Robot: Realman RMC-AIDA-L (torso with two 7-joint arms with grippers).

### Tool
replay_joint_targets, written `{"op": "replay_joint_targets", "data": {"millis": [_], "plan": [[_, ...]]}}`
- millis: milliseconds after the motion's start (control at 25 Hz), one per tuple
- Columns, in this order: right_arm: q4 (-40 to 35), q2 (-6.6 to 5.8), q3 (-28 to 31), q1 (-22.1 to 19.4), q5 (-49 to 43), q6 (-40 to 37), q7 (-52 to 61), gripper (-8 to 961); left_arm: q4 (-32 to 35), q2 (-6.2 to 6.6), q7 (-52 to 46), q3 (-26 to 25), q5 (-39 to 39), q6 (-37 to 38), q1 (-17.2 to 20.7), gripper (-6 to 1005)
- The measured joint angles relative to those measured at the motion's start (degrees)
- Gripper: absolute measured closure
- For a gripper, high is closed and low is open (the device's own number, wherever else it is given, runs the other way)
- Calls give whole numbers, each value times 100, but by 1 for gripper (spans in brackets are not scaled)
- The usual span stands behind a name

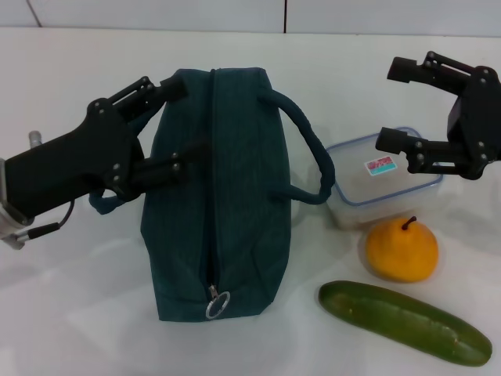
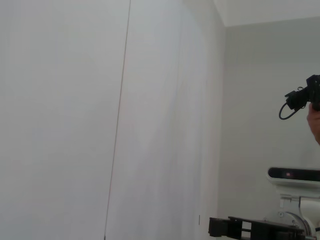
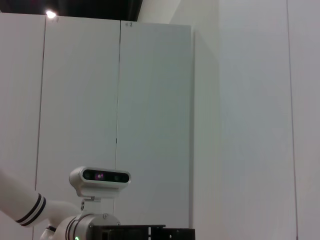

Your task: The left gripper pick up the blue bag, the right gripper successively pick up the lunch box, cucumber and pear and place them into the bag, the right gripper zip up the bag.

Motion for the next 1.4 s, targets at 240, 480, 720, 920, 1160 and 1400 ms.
{"op": "replay_joint_targets", "data": {"millis": [240,480,720,920,1160,1400], "plan": [[-1,-1,0,0,2,0,-48,83,0,0,3,0,3,0,0,112],[33,0,0,0,10,-20,-64,83,-13,-8,1,0,24,0,0,111],[50,0,0,0,14,-71,-70,83,303,30,-641,-1,3,-4,22,111],[58,3,0,0,15,-120,-70,83,1146,163,-1862,-24,107,-61,100,112],[62,9,0,15,22,-219,-40,83,2186,113,-3208,-471,1109,-341,175,112],[62,24,-2,63,24,-239,-12,83,2593,-220,-3543,-873,1899,-611,218,111]]}}
